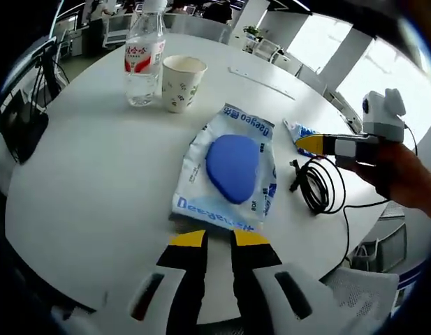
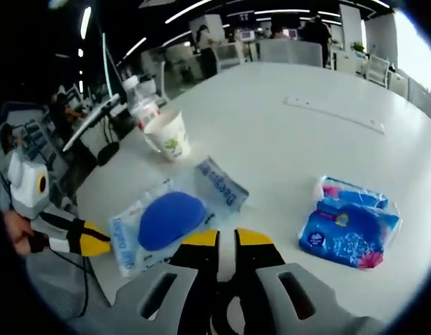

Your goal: Arrange the tabletop items into an orderly group along one side of the table until the central work area is clear of visible clutter.

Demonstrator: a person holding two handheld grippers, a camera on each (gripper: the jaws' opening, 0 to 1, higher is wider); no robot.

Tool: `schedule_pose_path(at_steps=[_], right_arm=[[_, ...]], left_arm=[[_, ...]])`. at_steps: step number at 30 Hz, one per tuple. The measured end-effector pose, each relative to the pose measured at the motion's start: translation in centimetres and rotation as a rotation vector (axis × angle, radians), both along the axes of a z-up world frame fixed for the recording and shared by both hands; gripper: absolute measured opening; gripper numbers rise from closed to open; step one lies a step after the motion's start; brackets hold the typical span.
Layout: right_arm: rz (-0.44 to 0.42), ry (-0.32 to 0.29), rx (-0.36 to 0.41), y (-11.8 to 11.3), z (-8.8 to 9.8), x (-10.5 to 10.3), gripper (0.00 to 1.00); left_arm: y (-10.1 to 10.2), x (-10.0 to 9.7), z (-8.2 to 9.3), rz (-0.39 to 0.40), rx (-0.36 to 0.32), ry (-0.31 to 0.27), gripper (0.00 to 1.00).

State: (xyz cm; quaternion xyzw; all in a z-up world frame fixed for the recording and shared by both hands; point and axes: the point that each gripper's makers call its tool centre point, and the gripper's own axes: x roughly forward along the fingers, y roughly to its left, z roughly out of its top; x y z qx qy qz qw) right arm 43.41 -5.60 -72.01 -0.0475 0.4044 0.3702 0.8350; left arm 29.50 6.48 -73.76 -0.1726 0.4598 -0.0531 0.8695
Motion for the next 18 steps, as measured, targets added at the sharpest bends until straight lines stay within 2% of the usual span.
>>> schedule_pose_path(at_steps=[7,11,18], right_arm=[[0.018,0.008,-0.004,0.3,-0.3,0.3,0.07],[0.058,0.012,-0.017,0.8,-0.6,0.5,0.10],[0.107,-0.002,-0.041,1.5,-0.6,2.2,0.13]], left_arm=[[0.0,0.4,-0.5,0.009,-0.008,0.011,0.11],[-0.3,0.2,-0.5,0.016,-0.006,0.019,0.12],[-0.8,0.3,-1.0,0.029,-0.027,0.030,0.13]])
